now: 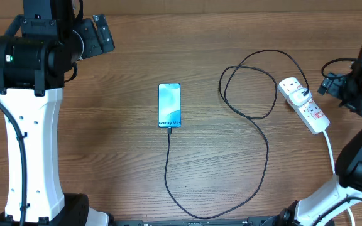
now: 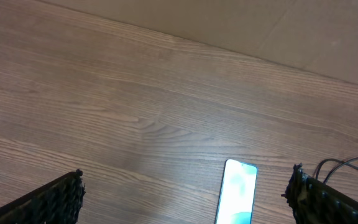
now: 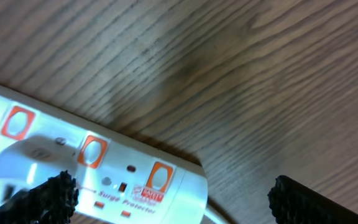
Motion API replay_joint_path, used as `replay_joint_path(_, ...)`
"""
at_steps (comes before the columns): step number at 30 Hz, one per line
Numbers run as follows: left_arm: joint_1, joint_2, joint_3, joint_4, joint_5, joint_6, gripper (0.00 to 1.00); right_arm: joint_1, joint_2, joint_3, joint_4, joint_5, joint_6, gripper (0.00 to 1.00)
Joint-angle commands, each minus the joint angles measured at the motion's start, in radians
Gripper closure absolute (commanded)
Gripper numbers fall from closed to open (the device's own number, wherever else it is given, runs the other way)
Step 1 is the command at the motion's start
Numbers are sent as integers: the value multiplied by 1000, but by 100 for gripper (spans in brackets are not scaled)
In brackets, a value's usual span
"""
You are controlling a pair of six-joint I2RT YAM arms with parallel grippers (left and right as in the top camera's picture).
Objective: Plug charger to phone and switch on socket
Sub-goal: 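Move the right gripper over the white power strip's switch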
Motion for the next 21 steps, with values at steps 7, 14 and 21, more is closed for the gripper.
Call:
replay_joint_path(7,-1,-3,-3,0,-13,-21,1,3,75,1,14,-48,-15,0)
replay_joint_path(14,-1,-3,-3,0,-13,-21,0,2,85,1,41,-50,-15,0)
replay_joint_path(21,-1,-3,-3,0,-13,-21,0,2,122,1,42,-46,-15,0)
